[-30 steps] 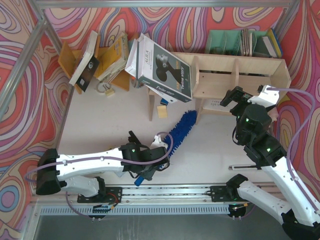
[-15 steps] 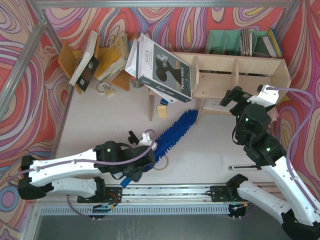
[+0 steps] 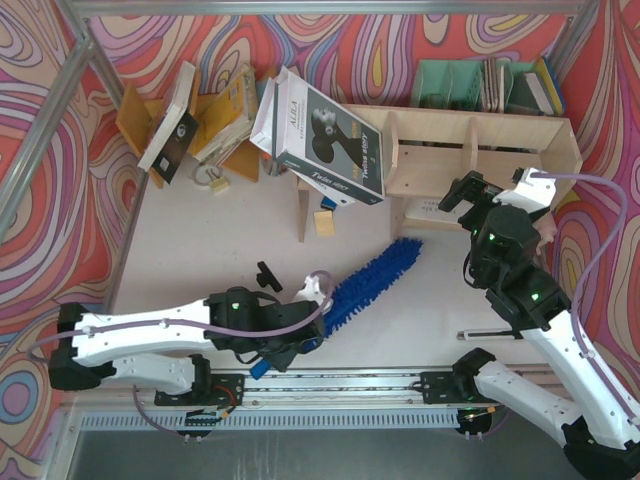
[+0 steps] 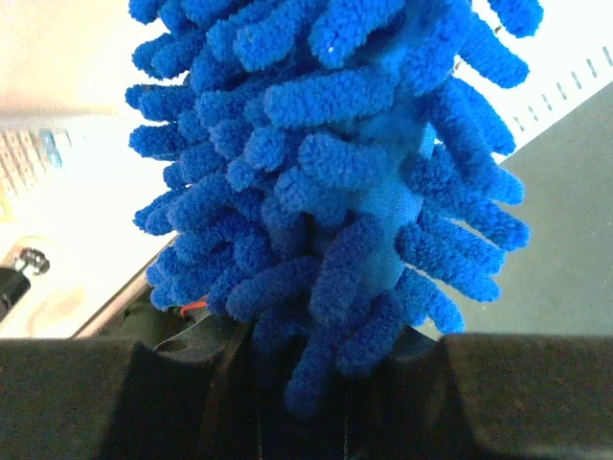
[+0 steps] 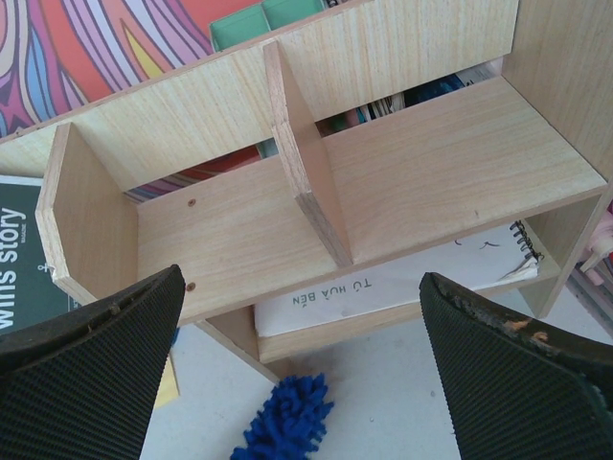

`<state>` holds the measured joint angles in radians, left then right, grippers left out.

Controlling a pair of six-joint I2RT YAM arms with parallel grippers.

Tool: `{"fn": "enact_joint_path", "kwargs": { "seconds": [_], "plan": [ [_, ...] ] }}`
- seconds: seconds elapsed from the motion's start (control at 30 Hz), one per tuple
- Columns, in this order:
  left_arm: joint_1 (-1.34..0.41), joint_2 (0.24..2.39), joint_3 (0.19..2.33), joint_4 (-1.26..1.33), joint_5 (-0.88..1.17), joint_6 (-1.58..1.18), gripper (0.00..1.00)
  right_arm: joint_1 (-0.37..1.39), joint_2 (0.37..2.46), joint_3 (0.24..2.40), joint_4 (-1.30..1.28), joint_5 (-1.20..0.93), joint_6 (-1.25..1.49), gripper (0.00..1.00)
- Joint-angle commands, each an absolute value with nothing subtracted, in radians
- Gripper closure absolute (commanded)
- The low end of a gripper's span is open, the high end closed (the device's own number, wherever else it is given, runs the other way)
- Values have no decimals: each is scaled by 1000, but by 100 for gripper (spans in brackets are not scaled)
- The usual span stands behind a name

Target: Dust the bookshelf with a duster

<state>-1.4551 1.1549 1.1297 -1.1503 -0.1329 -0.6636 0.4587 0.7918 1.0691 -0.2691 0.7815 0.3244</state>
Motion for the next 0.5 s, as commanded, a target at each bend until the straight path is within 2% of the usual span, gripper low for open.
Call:
{"fn": "enact_joint_path", "kwargs": {
  "seconds": [0.0,0.2,0.47],
  "plan": [
    [-1460,1234,1186,-967,-213,-593,100,459,789,1105,-290,789,352,1],
    [-1458,1474,1264,-866,-236,-552,100,460,787,1113,-295,787,352,1],
    [-1394,1611,1327,-823,-285,-533,100,459,789,1107,-289,790,343,1]
  ]
}}
